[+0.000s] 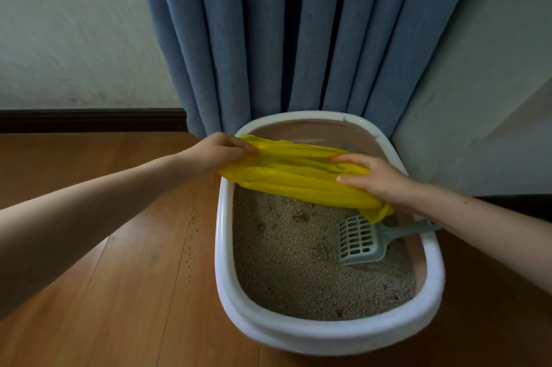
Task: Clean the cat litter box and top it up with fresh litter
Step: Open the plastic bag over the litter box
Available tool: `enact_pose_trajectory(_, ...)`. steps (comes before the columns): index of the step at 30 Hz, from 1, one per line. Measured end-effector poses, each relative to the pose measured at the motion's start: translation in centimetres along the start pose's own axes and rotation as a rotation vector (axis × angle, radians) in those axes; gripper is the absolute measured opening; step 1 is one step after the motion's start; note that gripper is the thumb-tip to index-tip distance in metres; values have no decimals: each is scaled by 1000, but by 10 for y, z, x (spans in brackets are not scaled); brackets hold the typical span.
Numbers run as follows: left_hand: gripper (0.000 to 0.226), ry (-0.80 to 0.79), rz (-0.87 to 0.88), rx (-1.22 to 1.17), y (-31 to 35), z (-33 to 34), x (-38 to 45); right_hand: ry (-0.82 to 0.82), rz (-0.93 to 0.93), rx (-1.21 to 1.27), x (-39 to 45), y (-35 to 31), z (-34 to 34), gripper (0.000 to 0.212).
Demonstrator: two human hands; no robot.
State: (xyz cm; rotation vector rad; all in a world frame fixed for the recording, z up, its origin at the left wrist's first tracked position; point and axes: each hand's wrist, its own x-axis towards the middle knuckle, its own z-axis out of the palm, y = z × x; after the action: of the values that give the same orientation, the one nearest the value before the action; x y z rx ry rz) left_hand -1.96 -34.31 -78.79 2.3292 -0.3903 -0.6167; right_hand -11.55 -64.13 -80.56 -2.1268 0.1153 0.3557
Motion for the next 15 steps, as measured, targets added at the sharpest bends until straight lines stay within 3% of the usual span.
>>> enact_pose_trajectory(3, 60, 12, 95, 383, -3, 11, 4, -18, 16, -189, 6, 3, 7, 73)
enact_pose_trajectory(7, 88, -39, 103, 522, -10, 20, 7, -22, 73, -383, 9, -2, 13, 105)
enact_pose_trajectory(11, 90, -46, 83, 642, -13, 25, 10, -46, 151, -610, 11, 1, 18, 114)
enact_pose_trajectory(15, 62, 38, 125, 630, -13, 25, 14, -20, 145, -662, 16, 2, 10, 96)
